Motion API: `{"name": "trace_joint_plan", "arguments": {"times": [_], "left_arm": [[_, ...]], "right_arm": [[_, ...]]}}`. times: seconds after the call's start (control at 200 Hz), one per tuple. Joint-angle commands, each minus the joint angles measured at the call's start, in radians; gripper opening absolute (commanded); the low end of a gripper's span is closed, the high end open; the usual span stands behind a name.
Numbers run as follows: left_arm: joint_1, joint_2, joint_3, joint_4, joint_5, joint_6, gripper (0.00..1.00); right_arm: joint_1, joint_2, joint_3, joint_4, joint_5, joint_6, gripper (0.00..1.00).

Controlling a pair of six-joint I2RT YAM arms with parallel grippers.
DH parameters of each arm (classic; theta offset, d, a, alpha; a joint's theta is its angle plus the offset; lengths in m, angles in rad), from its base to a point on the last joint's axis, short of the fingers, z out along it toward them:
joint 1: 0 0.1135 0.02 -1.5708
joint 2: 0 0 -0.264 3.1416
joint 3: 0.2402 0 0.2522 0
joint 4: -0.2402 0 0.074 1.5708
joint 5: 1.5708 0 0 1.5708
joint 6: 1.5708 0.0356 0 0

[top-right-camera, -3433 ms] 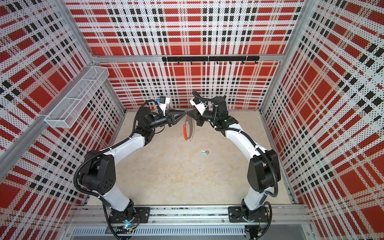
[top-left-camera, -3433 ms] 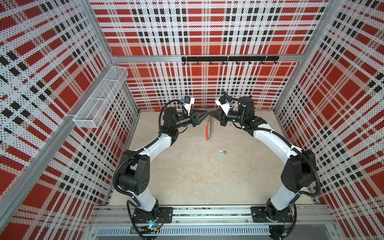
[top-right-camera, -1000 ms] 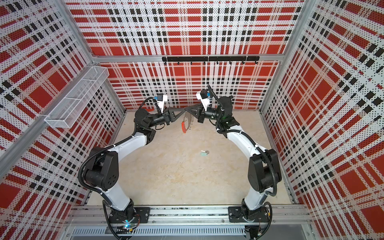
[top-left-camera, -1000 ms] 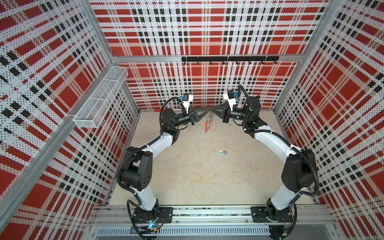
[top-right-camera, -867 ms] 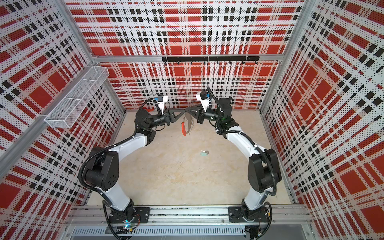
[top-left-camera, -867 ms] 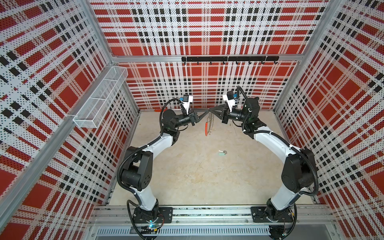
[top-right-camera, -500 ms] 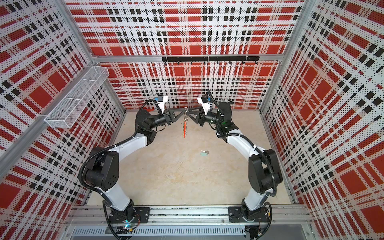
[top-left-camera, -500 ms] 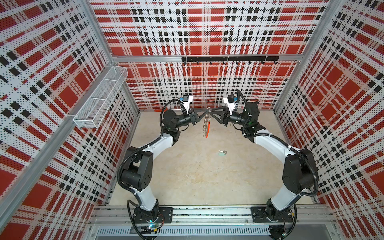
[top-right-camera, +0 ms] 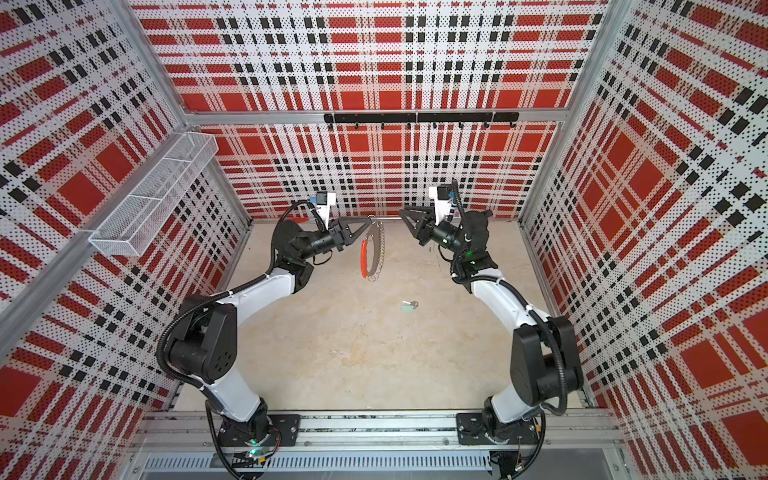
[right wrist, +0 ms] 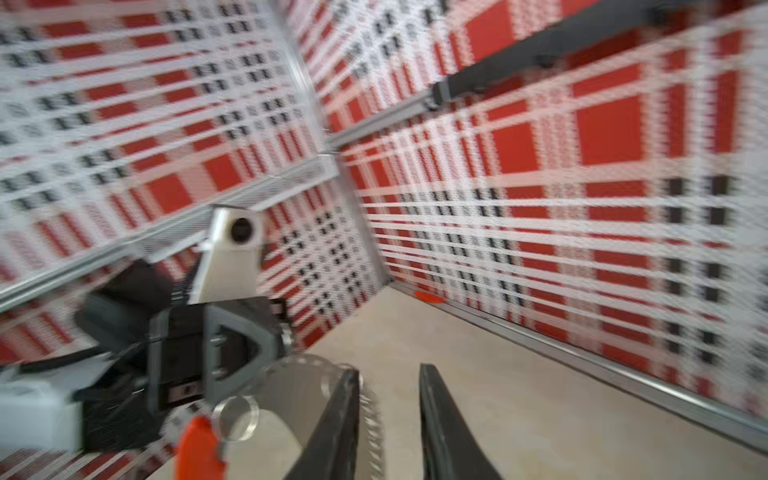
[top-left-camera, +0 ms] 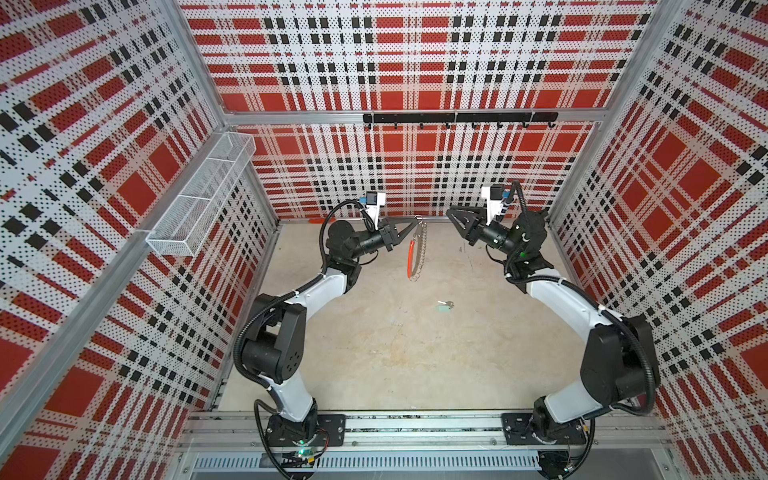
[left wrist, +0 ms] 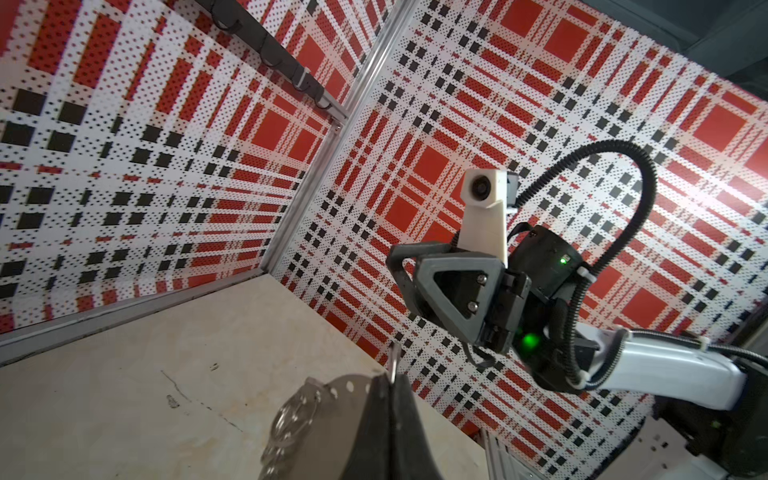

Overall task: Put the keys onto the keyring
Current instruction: 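Lower the right gripper onto the green-tagged key and grasp its ring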

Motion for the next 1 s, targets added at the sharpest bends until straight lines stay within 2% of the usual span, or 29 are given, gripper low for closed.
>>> {"name": "trace_joint_plan", "arguments": {"times": [0.0,0.07,0.185,0.266,0.401,0.501,0.571,0.722,0.852,0.997], "left_arm": [[-0.033,-0.069,-0.009,-0.172,-0.128,0.193,0.0],[-0.049,-0.083,-0.023,-0.219,-0.176,0.248,0.0],[-0.06,-0.092,-0.047,-0.223,-0.187,0.256,0.0],[-0.063,-0.1,-0.063,-0.225,-0.196,0.252,0.0],[-0.063,-0.12,-0.09,-0.235,-0.235,0.235,0.0],[-0.064,-0.14,-0.114,-0.244,-0.257,0.228,0.0],[-0.069,-0.156,-0.137,-0.244,-0.279,0.231,0.0],[-0.069,-0.182,-0.15,-0.264,-0.296,0.24,0.0],[-0.068,-0.194,-0.16,-0.265,-0.279,0.289,0.0],[-0.076,-0.176,-0.152,-0.263,-0.269,0.311,0.0]], "right_arm": [[0.034,-0.035,-0.084,-0.372,0.331,-0.123,0.3],[0.076,-0.062,-0.201,-0.397,0.396,-0.138,0.3],[0.153,-0.073,-0.32,-0.403,0.401,-0.147,0.31],[0.179,-0.047,-0.35,-0.429,0.388,-0.096,0.3],[0.183,-0.007,-0.408,-0.385,0.324,0.104,0.29],[0.182,0.021,-0.449,-0.315,0.297,0.372,0.3],[0.186,0.049,-0.446,-0.315,0.302,0.479,0.29],[0.227,0.096,-0.406,-0.383,0.403,0.536,0.31],[0.234,0.127,-0.407,-0.39,0.421,0.599,0.27],[0.242,0.146,-0.391,-0.383,0.448,0.604,0.27]]}}
